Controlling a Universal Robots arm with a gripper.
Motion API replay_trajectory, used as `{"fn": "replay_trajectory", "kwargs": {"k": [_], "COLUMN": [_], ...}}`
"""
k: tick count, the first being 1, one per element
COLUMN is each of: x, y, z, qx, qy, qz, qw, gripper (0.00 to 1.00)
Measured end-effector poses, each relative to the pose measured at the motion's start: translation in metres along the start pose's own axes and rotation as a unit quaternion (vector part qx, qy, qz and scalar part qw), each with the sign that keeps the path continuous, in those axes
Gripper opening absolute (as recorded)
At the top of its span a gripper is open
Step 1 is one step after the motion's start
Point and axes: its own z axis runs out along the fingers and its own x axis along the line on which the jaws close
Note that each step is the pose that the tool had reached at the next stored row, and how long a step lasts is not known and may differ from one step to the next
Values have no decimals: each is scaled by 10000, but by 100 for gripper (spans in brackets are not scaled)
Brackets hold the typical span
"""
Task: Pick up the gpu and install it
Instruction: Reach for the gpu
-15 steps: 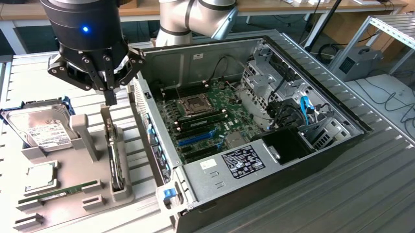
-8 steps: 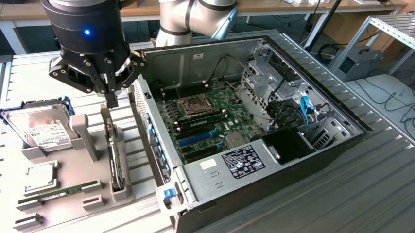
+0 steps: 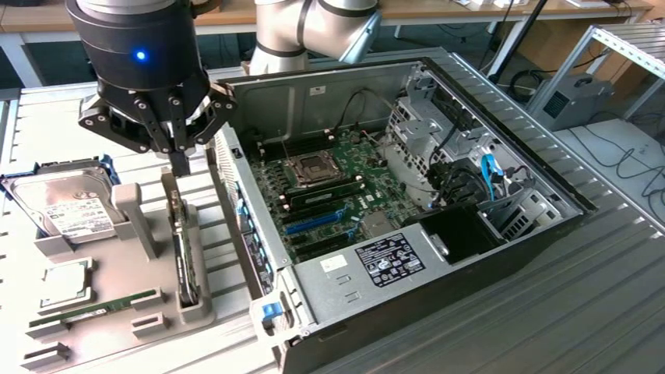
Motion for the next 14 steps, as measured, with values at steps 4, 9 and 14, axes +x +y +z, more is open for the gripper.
{"fn": "replay_trajectory", "kwargs": {"k": [4, 9, 14], "x": [-1, -4, -6], "y": [-12, -47, -92], "z": [2, 7, 12], "qx": [0, 0, 0], "qy": [0, 0, 0], "qz": [0, -1, 0], "qw": [10000, 10000, 10000], "gripper": [11, 11, 11]}}
